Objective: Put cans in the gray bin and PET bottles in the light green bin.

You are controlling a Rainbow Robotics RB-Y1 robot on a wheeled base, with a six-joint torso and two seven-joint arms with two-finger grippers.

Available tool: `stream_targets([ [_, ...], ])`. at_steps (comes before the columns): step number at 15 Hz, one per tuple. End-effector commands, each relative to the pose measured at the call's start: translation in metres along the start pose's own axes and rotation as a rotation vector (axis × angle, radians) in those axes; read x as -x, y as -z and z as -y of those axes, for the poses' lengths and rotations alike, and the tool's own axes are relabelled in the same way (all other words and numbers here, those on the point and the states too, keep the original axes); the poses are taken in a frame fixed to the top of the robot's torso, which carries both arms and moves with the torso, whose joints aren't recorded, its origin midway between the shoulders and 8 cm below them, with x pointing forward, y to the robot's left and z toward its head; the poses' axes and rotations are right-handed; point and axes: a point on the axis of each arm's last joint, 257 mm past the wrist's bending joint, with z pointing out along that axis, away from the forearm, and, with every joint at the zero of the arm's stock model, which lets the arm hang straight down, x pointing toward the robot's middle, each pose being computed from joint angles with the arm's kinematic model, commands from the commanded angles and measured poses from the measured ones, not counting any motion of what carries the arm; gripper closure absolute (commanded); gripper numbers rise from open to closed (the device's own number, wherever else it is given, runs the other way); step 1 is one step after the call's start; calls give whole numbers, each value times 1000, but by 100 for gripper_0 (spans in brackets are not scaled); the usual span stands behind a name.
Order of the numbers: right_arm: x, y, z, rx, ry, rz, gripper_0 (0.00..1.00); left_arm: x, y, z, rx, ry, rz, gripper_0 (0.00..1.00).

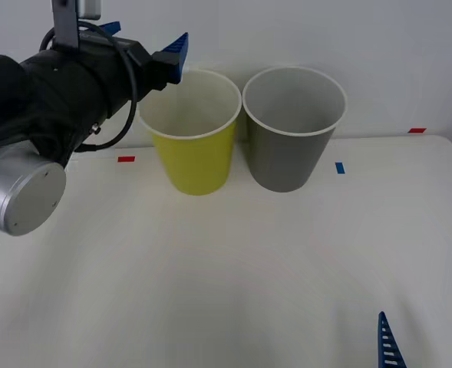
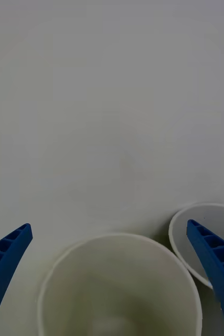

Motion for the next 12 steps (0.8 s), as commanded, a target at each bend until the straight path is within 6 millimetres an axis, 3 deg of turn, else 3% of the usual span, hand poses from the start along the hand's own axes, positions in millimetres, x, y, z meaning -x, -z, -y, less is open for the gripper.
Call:
stream_targets([
  [1, 0, 0, 0, 0, 0, 0, 0, -15, 27, -14, 33, -8, -20, 0],
  [5, 0, 0, 0, 0, 0, 0, 0, -47, 65, -31, 87, 14, -71, 0],
  [12, 0, 0, 0, 0, 0, 0, 0, -99, 112, -57, 156, 24, -68, 0],
])
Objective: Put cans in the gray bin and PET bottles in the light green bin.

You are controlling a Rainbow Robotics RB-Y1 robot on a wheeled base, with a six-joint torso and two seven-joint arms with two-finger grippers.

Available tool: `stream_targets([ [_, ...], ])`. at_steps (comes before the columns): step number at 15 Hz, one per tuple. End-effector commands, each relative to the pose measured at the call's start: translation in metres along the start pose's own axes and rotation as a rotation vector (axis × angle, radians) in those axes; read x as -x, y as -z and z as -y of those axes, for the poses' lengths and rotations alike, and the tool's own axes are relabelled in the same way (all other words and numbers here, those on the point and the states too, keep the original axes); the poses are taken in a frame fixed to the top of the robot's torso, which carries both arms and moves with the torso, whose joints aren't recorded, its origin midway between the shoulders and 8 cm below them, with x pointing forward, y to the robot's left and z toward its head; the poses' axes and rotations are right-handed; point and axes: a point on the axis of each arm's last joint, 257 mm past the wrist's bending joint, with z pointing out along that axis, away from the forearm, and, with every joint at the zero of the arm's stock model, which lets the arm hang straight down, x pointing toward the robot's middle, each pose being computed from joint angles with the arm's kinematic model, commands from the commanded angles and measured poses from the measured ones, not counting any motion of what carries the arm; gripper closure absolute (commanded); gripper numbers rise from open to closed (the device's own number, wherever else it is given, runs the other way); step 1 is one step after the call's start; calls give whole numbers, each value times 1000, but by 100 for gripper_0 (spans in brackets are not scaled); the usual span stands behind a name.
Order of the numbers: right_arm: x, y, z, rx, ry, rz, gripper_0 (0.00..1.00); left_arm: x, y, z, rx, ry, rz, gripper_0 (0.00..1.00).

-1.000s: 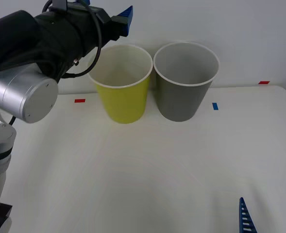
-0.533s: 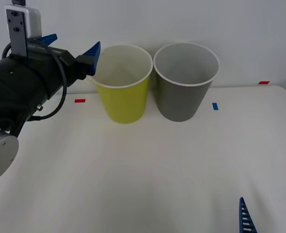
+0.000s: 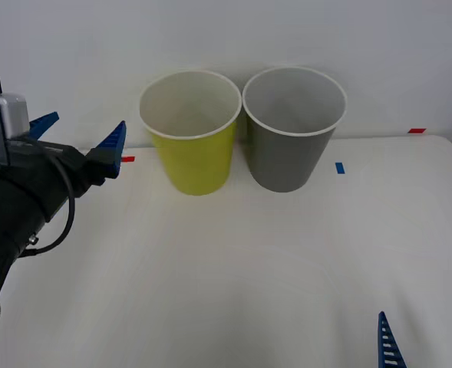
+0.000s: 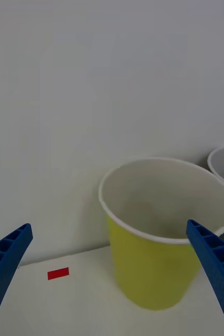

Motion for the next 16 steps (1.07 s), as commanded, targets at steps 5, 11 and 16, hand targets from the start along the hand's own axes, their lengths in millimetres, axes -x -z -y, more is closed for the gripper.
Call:
stream_targets([
  [5, 0, 0, 0, 0, 0, 0, 0, -46, 42, -24, 58, 43, 3, 0],
  [11, 0, 0, 0, 0, 0, 0, 0, -74, 65, -37, 140, 124, -32, 0],
  [16, 0, 0, 0, 0, 0, 0, 0, -86, 82, -50, 144, 107, 46, 0],
])
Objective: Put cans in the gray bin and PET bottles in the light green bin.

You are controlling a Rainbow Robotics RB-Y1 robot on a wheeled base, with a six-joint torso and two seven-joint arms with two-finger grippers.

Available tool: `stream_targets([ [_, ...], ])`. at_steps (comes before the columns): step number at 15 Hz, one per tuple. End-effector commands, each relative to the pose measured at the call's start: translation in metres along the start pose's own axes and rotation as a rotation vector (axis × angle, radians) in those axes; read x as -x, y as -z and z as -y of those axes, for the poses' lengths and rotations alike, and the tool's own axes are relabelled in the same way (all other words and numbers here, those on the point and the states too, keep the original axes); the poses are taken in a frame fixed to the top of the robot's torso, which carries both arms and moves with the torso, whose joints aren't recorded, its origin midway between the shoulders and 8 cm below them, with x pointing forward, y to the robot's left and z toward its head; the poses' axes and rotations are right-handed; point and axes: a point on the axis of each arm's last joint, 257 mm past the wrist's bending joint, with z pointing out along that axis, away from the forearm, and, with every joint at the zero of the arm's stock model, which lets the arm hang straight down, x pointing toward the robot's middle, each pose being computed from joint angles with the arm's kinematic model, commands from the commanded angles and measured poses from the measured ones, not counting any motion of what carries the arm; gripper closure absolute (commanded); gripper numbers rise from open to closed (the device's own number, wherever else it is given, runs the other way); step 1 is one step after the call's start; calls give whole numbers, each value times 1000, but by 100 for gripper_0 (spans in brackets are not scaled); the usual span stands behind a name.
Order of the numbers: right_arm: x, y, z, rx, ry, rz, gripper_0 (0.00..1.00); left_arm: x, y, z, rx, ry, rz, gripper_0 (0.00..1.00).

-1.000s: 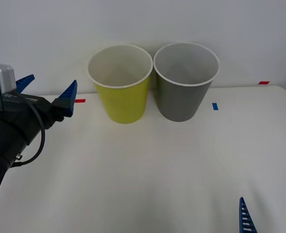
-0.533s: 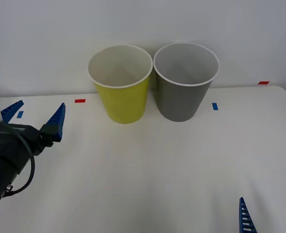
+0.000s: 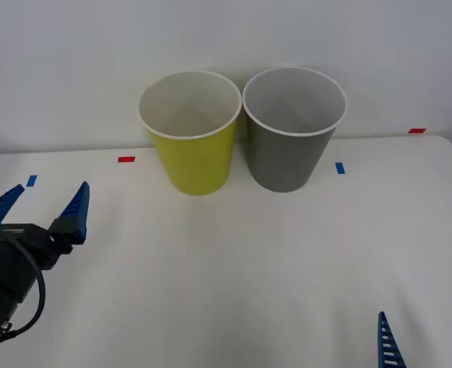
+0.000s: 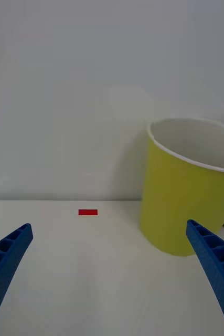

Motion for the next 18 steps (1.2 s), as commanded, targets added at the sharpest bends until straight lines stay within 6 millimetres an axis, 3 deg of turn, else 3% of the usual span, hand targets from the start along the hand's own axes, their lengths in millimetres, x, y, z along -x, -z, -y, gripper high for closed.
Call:
stream_targets([
  [1, 0, 0, 0, 0, 0, 0, 0, -15, 12, -16, 14, -57, 51, 0],
  [9, 0, 0, 0, 0, 0, 0, 0, -76, 69, -19, 22, -56, 93, 0],
  [18, 0, 0, 0, 0, 0, 0, 0, -110, 141, -10, 61, -81, 4, 0],
])
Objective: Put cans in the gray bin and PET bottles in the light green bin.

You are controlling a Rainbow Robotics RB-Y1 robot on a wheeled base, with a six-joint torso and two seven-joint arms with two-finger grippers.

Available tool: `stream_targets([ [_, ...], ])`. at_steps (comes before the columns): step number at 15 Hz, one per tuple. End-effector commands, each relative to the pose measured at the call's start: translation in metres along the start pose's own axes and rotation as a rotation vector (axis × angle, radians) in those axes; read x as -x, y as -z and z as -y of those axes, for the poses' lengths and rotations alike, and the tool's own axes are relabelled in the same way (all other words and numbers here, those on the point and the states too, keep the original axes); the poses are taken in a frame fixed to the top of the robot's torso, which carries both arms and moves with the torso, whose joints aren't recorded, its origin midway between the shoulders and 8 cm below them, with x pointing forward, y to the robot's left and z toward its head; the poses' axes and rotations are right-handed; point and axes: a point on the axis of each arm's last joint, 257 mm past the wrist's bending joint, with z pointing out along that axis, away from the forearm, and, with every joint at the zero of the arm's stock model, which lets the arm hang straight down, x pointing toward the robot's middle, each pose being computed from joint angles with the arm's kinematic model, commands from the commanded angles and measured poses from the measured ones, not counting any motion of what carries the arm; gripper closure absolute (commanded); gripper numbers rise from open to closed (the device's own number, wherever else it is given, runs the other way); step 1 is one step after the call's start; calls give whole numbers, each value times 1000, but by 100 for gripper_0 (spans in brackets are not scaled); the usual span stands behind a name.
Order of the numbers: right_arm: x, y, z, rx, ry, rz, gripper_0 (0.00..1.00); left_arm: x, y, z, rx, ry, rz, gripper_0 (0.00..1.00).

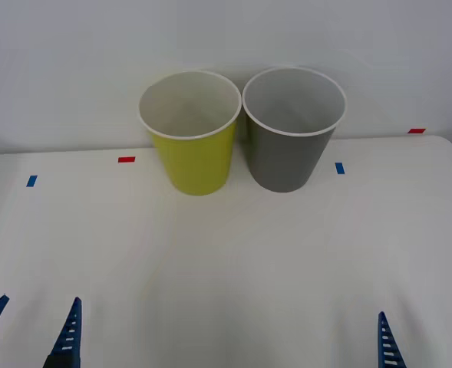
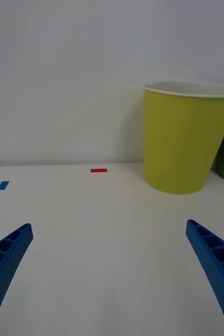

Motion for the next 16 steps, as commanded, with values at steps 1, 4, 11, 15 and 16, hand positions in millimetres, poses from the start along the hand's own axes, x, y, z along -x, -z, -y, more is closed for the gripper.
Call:
stream_targets([
  [1, 0, 0, 0, 0, 0, 0, 0, -11, 19, 2, 14, 4, -46, 0],
  [4, 0, 0, 0, 0, 0, 0, 0, -18, 33, -1, 39, 17, -77, 0],
  [11, 0, 0, 0, 0, 0, 0, 0, -20, 41, -4, 83, 20, -83, 0],
  [15, 0, 0, 0, 0, 0, 0, 0, -20, 41, -4, 83, 20, -83, 0],
  [16, 0, 0, 0, 0, 0, 0, 0, -20, 41, -4, 83, 20, -83, 0],
])
